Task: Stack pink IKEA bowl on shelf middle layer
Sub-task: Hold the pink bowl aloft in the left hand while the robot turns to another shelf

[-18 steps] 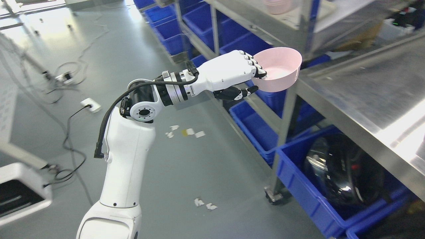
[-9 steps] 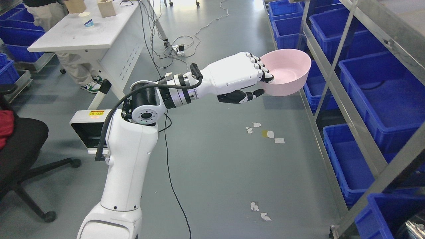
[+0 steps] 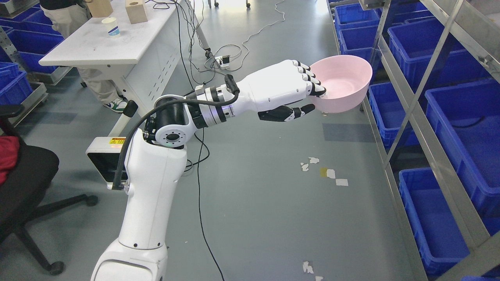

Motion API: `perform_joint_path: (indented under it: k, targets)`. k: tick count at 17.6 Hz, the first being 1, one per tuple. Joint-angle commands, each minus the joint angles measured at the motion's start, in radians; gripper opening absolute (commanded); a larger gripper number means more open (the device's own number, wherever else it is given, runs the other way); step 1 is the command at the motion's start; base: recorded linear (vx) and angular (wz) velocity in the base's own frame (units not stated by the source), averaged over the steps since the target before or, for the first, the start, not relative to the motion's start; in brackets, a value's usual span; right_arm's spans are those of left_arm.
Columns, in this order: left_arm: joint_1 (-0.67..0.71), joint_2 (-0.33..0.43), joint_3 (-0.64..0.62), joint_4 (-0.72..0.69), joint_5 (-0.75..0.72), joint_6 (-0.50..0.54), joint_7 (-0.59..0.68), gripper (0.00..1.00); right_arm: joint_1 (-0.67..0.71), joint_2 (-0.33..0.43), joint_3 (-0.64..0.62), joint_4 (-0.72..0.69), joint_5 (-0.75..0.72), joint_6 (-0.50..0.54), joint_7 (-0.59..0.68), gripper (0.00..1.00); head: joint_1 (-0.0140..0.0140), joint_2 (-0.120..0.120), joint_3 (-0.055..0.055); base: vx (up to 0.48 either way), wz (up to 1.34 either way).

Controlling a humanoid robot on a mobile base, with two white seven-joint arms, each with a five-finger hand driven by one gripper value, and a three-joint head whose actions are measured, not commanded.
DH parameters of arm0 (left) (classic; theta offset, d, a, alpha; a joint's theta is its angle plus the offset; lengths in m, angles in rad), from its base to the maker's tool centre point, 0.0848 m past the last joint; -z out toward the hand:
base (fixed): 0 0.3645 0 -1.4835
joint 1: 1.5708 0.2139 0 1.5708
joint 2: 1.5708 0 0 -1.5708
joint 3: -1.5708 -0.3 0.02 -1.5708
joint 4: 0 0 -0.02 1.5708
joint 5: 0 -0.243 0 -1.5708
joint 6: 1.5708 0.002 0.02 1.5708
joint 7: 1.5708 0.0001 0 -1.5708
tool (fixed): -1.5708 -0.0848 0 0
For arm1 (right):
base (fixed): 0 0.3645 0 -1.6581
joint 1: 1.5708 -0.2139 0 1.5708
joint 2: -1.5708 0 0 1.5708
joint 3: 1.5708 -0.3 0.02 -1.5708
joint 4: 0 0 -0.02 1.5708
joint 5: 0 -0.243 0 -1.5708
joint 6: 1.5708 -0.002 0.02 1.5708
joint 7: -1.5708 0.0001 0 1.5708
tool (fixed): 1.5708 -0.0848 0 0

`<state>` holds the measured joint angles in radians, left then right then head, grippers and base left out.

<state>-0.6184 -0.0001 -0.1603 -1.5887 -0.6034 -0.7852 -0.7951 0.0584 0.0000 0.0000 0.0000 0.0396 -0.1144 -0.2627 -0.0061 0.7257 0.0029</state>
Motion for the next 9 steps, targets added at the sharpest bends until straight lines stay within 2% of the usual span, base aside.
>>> perform_joint_path:
  k: [1, 9]
  targets:
    - [0.000, 0.018, -0.005, -0.010, 0.008, 0.000, 0.002, 0.03, 0.000, -0.018, 0.005, -0.017, -0.001, -0.001, 0.000, 1.00, 0.0000, 0.000, 0.000, 0.313, -0.02]
    - [0.000, 0.018, 0.004, -0.010, 0.014, 0.000, 0.004, 0.03, 0.000, -0.018, 0.005, -0.017, -0.001, -0.001, 0.000, 1.00, 0.0000, 0.000, 0.000, 0.378, -0.02]
